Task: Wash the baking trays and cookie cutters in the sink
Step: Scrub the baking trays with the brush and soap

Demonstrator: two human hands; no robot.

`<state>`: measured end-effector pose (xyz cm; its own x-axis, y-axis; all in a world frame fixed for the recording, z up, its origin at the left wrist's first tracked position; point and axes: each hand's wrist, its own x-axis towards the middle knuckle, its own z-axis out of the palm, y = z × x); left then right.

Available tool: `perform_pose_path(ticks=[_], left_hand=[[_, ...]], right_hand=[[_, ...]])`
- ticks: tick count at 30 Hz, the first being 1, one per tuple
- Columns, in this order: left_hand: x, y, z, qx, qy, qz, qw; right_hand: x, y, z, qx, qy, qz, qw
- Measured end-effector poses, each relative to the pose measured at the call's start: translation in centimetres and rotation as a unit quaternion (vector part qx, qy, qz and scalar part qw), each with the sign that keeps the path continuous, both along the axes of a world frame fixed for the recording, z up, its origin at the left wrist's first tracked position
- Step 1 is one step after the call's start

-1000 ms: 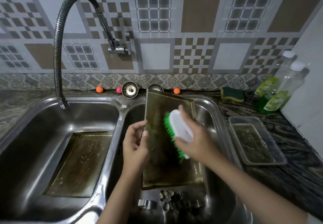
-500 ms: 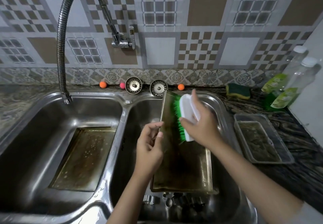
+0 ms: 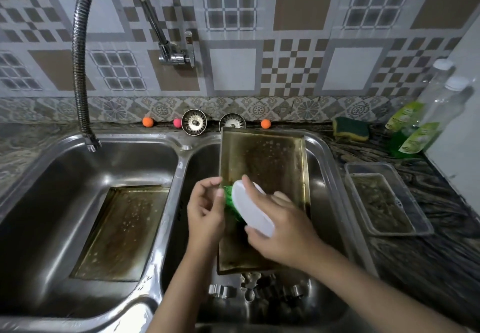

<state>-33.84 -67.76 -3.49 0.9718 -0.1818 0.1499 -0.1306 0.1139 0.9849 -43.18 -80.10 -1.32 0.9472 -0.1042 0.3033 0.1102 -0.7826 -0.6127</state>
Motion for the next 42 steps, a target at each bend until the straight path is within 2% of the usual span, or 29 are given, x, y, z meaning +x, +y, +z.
perform_pose_path(ticks=[1,4,6,8,12,14,17,19,21,24,25,28,31,35,38,42], left_hand=[[0.3,0.3,-0.1,-0.005,0.012,0.009,1.000],[-0.1,0.5,-0.3,-0.014,0.016,-0.006,1.000],[-0.8,-0.1,-0.3,-0.013,0.000,-0.025,1.000],[-1.0,-0.7,-0.1,-0.015,-0.008,-0.015,1.000],[0.6,-0.1,0.2,-0.067,0.039,0.062,0.995],[0.9,0.7,0.3,-0.084,0.051,0.060,0.993],[-0.1,1.1,-0.2,-0.071,0.060,0.047,0.995],[-1.0,0.5,-0.3,-0.058,0.052,0.044,0.996],[-1.5,-0.3,0.0,-0.050,0.036,0.046,0.997],[-0.9,-0.5,0.3,-0.068,0.040,0.073,0.994],[-0.6,-0.3,0.3,-0.076,0.045,0.077,0.993],[-0.6,0.7,0.1,-0.084,0.065,0.066,0.992],[-1.5,1.0,-0.5,-0.039,0.041,0.019,0.998],[-2.2,-0.1,-0.1,-0.016,0.013,0.015,1.000],[-0.4,0.4,0.6,-0.046,0.025,0.059,0.997],[0.7,1.4,0.6,-0.044,0.022,0.074,0.996]], right_hand=[[0.0,-1.1,-0.1,-0.011,-0.002,-0.017,1.000],[1.8,-5.1,0.1,0.044,0.032,-0.120,0.991],[3.2,-5.4,0.6,0.080,0.009,-0.176,0.981],[3.1,-2.5,1.0,0.111,-0.019,-0.155,0.981],[-1.0,2.7,-1.2,0.056,-0.026,-0.050,0.997],[-1.4,0.6,-2.3,0.082,-0.006,-0.074,0.994],[0.6,-3.6,-1.9,0.060,-0.028,-0.175,0.982],[1.5,-2.8,-1.3,0.092,-0.036,-0.203,0.974],[0.9,0.3,-1.5,0.121,-0.035,-0.154,0.980],[-1.4,3.3,-2.6,0.067,-0.038,-0.071,0.995],[-1.7,2.7,-2.7,0.077,-0.027,-0.071,0.994],[-0.2,-2.2,-2.4,0.118,-0.024,-0.140,0.983],[2.6,-6.0,0.4,0.123,-0.026,-0.209,0.970],[4.4,-6.7,2.6,0.096,0.000,-0.228,0.969],[2.0,-4.4,-1.0,0.152,0.018,-0.173,0.973],[-1.9,-1.9,-3.9,0.154,0.031,-0.087,0.984]])
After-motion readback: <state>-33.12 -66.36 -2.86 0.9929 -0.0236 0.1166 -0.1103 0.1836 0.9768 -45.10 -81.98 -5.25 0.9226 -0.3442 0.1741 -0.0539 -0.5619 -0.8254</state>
